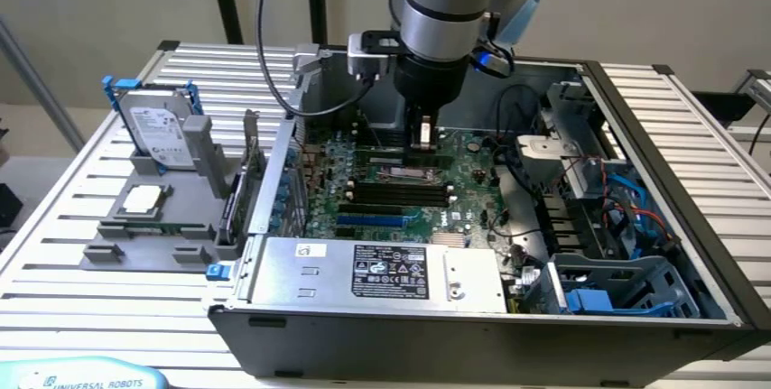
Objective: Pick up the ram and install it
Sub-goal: 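Insert the ram into the slot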
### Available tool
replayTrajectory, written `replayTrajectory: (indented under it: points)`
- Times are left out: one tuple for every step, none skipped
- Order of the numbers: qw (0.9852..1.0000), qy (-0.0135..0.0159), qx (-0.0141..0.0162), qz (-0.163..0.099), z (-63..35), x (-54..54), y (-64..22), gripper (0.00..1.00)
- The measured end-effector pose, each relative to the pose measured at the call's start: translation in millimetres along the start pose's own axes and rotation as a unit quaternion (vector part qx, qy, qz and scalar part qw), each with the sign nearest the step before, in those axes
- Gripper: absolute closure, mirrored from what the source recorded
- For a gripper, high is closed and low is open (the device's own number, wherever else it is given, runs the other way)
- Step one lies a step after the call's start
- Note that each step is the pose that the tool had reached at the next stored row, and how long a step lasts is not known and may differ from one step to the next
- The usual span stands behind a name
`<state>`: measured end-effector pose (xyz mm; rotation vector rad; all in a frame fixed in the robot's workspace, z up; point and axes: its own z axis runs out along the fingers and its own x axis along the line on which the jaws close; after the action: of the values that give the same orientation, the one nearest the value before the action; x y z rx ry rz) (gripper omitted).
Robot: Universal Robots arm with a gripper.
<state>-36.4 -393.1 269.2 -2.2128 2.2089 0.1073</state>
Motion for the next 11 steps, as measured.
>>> replayTrajectory:
  points:
    - [1.0,-0.0001,0.0002,0.0,1.5,1.5,-0.1,0.86]
    - [1.0,-0.0001,0.0003,0.0,2.9,3.0,-0.1,0.86]
    - [1.0,0.0,0.0004,0.0,4.1,4.5,-0.2,0.86]
    - [1.0,0.0001,0.0005,0.0,5.3,5.9,-0.2,0.86]
    - [1.0,0.0002,0.0006,0.0,6.6,7.3,-0.3,0.86]
    - [1.0,0.0003,0.0007,0.0,7.9,8.5,-0.3,0.86]
    - [1.0,0.0002,0.0008,0.0,9.6,9.6,-0.4,0.86]
    - [1.0,0.0002,0.0009,0.0,11.3,10.5,-0.5,0.86]
    - [1.0,0.0003,0.001,0.0,12.8,11.4,-0.5,0.86]
    - [1.0,0.0003,0.0011,0.0,14.4,12.1,-0.6,0.86]
    - [1.0,0.0004,0.0011,0.0,15.9,12.8,-0.6,0.86]
